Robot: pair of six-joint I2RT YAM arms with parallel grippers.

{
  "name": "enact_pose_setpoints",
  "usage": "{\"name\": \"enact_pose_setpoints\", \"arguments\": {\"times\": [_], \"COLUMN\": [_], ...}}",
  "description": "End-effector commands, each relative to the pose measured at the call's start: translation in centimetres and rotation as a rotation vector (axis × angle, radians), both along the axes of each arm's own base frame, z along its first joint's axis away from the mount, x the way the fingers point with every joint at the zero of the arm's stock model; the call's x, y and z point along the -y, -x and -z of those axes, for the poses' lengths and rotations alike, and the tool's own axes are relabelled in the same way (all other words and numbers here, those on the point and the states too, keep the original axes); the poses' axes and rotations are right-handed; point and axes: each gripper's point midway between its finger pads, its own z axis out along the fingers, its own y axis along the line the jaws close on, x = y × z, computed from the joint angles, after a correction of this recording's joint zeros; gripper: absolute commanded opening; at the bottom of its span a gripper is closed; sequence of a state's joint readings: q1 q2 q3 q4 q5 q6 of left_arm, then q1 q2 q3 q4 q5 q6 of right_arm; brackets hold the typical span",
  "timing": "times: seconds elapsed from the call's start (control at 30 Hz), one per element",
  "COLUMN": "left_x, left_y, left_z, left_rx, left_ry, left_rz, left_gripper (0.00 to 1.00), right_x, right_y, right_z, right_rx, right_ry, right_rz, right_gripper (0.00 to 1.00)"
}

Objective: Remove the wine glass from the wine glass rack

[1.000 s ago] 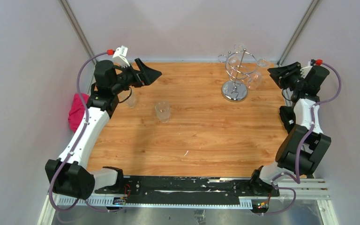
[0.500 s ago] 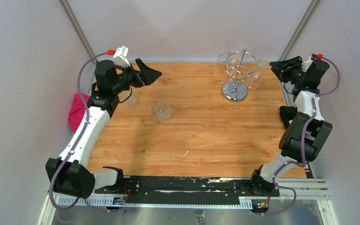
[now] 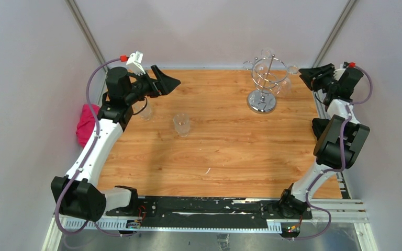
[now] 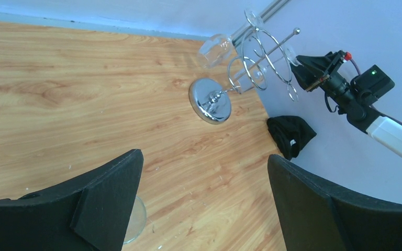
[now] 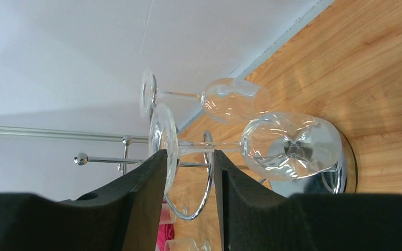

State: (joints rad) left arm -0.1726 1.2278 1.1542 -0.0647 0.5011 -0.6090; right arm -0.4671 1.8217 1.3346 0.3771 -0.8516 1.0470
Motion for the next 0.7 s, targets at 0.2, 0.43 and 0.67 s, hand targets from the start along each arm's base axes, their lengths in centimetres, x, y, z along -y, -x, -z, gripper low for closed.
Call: {"name": "enact_pose_setpoints", "arguments": {"times": [0.2, 0.43, 0.67], "left_x": [0.0, 0.1, 0.1], "left_y": [-0.2, -0.4, -0.4], "left_z": [0.6, 0.9, 0.8], "left_rx": [-0.013, -0.022, -0.019], "left_ry": [-0.017, -0.009, -0.01], "left_rz": [-0.003, -0.001, 0.001], "left_gripper": [0.95, 0.95, 0.95], "right_x": [-0.7, -2.3, -3.7], "right_y": [-1.0, -2.0, -2.6], "right_z": [-2.5, -2.4, -1.4], "right_rx": [0.087, 0.078, 0.05], "right_ry": [-0.016, -0.02, -0.03], "right_rz": [-0.058, -0.105, -0.144], "right_gripper": [0.42, 0.4, 0.29]}}
